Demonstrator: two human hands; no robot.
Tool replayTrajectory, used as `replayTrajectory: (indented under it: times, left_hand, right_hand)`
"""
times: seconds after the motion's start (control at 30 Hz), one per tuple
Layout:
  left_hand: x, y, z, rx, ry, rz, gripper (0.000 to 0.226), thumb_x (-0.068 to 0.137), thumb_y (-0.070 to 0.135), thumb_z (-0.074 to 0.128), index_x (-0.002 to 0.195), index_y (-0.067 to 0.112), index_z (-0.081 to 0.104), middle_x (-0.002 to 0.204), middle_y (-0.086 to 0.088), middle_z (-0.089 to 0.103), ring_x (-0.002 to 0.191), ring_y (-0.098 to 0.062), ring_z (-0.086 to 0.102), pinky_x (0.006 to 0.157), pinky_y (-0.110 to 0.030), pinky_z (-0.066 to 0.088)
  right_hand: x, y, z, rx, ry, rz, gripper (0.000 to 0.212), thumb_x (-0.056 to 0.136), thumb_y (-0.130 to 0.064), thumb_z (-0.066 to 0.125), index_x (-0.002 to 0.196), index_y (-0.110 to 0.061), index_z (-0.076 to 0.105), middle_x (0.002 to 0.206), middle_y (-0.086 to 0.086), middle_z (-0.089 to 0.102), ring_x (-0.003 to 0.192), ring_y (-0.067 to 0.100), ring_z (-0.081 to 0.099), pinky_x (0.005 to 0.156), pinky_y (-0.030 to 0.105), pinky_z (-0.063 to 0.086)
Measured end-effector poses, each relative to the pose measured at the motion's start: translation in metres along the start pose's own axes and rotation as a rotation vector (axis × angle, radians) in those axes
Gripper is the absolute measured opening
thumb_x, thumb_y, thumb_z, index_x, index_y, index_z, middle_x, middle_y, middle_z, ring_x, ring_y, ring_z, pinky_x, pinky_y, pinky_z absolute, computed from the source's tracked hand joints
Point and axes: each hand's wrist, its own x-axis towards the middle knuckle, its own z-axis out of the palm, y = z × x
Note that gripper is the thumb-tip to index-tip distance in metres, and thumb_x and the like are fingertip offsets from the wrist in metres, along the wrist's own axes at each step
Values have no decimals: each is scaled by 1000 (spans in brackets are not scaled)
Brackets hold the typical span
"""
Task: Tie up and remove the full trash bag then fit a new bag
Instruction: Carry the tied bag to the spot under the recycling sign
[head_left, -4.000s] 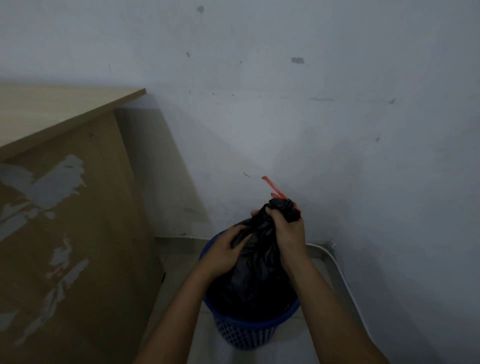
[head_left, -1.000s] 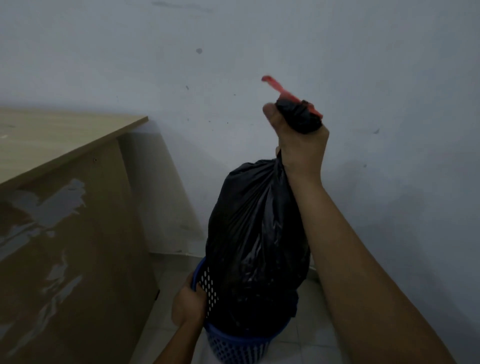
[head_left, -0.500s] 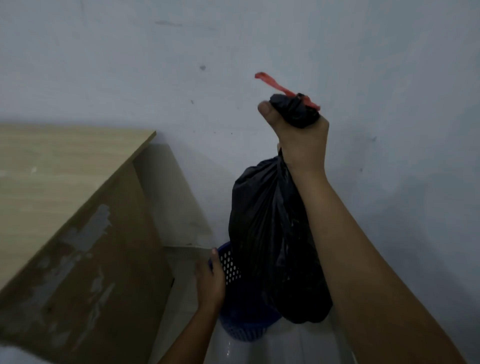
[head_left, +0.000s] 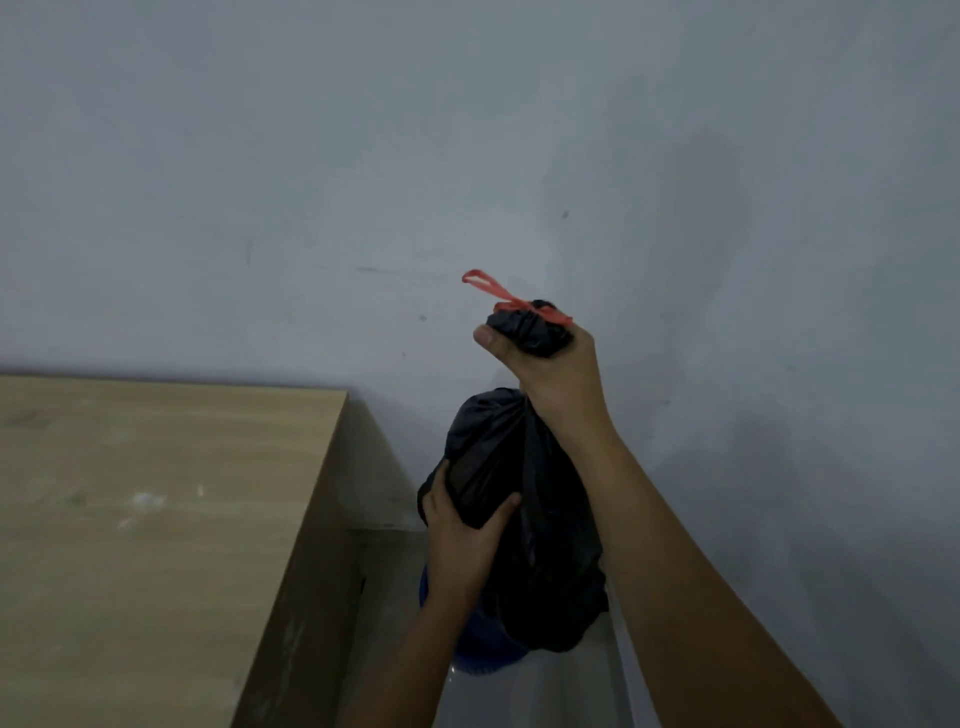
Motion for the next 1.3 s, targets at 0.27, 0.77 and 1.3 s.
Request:
replayTrajectory:
  times: [0.27, 0.77, 1.3]
  left_hand:
    - [-8, 152, -81, 146, 1, 69, 67, 91, 55, 74, 142, 22, 46, 133, -2, 46, 114, -20, 60, 95, -41, 56]
    - [-62, 248, -254, 153, 212, 281, 48, 92, 62, 67, 121, 30, 46, 117, 3, 42, 93, -13, 59, 74, -40, 54]
    - [-33, 220, -595, 245, 174, 290, 71, 72, 89, 65, 126, 47, 46, 119, 16, 41, 97, 14, 56, 80, -28, 49]
  right_hand:
    - [31, -138, 38, -8, 16, 46, 29, 83, -25, 93, 105, -12, 81, 100, -15, 81, 87, 0, 74, 82, 13, 53]
    - [-12, -312, 173, 37, -45, -34, 18, 84, -32, 92, 95, -23, 80, 88, -8, 77, 61, 9, 62, 71, 37, 54]
    - [-69, -353, 475, 47, -59, -69, 19, 80, -37, 92, 96, -31, 83, 96, -12, 80, 66, 3, 64, 72, 30, 51]
